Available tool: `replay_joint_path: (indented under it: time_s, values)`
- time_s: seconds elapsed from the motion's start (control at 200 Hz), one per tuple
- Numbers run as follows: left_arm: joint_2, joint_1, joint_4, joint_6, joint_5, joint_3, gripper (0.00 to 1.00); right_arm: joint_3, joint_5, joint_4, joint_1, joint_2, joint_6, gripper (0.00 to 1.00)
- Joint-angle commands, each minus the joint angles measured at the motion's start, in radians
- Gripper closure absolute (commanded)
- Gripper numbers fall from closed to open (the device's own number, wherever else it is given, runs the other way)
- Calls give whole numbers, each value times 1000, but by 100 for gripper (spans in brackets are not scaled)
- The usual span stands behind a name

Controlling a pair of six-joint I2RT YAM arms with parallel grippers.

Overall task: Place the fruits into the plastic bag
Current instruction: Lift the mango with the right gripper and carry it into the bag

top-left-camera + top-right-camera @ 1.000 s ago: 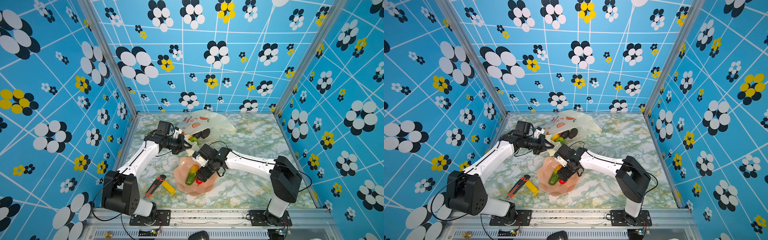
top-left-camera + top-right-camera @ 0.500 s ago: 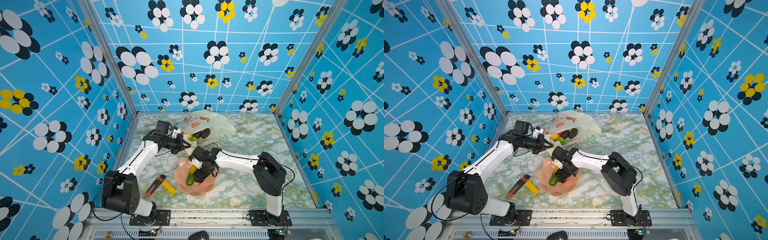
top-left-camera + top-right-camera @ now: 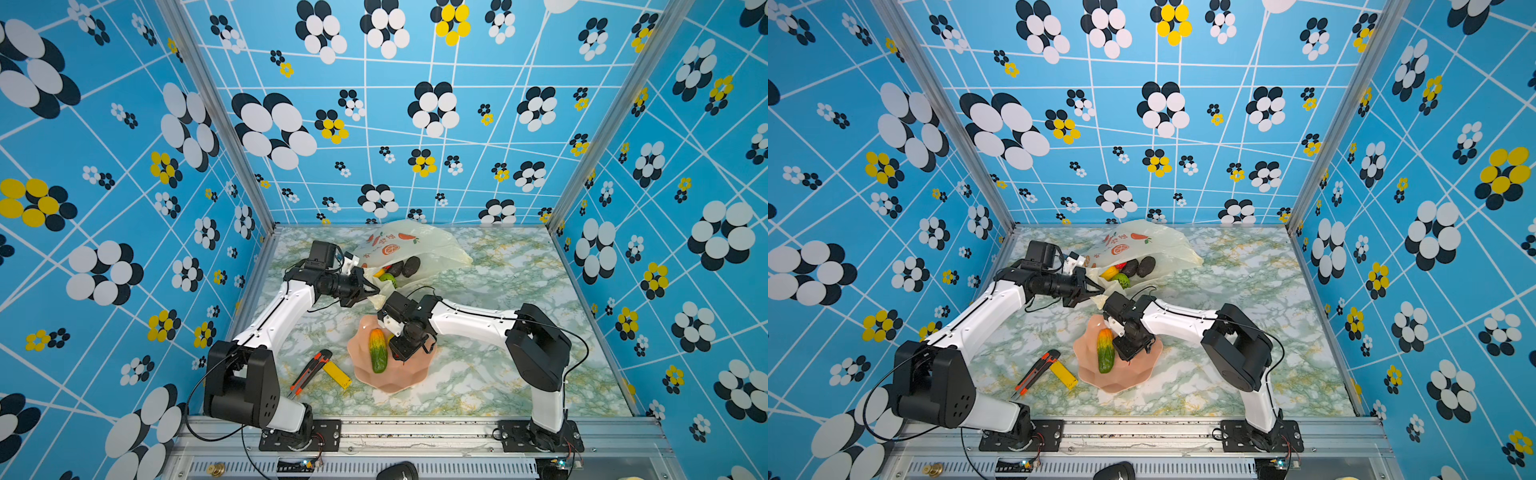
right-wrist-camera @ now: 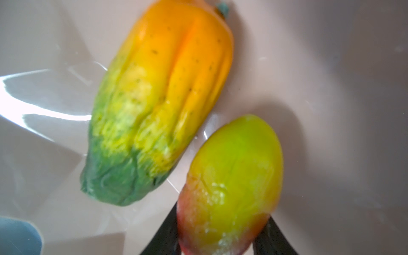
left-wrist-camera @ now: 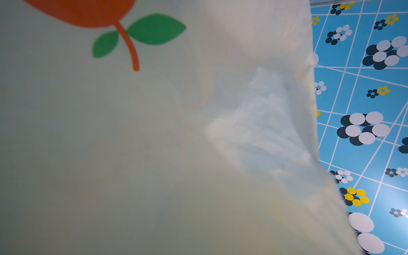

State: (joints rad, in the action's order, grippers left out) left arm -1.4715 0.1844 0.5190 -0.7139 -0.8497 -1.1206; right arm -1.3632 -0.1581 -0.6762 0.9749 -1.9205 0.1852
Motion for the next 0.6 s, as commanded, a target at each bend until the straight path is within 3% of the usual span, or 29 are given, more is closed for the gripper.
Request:
replay_joint_path:
  time_s: [0.0,0.315,0.595]
  values:
    - [-8,-6,-1,16,-20,2,100,43,26,41,3,95,39,68]
    - [-10,-7,5,23,-27,-3,100,191,-24,156,-29,312,128,69]
    - [-12,-6,54,69,-26,-28,100,217,-65,216,-165,425,197,69]
